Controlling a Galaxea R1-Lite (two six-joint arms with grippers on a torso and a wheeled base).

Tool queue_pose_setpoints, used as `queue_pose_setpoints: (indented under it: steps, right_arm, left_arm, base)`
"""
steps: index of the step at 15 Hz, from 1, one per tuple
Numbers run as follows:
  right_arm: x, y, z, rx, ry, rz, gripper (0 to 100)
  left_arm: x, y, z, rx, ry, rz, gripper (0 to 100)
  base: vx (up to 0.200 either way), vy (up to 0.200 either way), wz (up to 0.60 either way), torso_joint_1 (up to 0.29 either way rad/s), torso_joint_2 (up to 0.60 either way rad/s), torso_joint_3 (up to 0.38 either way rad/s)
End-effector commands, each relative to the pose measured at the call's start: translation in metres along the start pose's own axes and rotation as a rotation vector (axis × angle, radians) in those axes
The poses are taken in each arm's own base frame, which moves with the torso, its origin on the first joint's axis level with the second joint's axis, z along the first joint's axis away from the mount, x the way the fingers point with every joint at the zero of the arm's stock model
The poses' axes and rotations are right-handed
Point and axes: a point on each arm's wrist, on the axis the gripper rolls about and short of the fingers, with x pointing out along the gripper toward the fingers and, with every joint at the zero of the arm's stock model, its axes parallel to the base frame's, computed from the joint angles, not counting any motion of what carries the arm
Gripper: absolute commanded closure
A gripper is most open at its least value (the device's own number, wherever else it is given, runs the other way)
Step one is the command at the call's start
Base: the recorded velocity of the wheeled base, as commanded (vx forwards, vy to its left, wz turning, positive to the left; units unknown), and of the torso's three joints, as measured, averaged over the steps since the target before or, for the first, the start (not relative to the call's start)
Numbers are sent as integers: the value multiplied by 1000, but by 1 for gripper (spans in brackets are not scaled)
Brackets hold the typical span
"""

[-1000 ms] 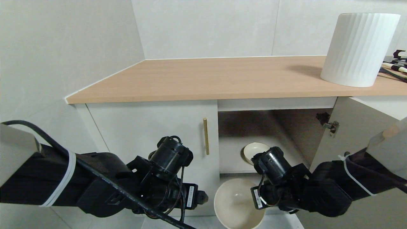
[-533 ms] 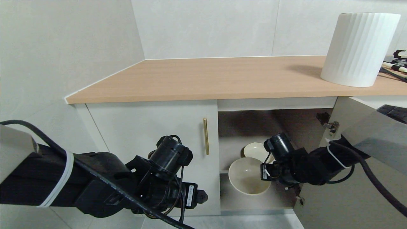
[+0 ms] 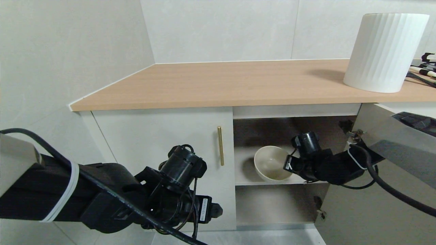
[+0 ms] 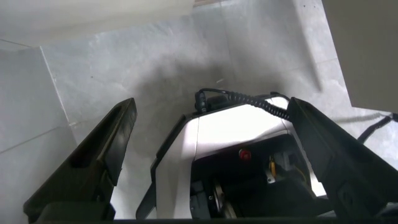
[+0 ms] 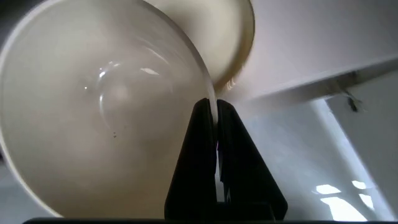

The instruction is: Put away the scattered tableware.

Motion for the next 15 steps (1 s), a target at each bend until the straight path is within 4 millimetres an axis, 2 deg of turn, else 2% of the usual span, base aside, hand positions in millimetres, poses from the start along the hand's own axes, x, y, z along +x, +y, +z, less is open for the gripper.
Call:
queue_pose_setpoints:
  steps: [1, 8, 15]
  right_arm:
    - [11, -2, 8, 48, -23, -7, 100]
    - [31, -13, 23, 113, -98, -79, 100]
    - [41, -19, 19, 110, -91, -104, 100]
  left_arm:
    - [0, 0, 0, -1, 1, 0, 0]
    - [1, 0, 0, -1, 3, 3, 0]
    - [1, 0, 0, -1, 3, 2, 0]
  base:
    - [0, 0, 0, 0, 0, 0]
    - [0, 0, 0, 0, 0, 0]
    - [0, 0, 0, 0, 0, 0]
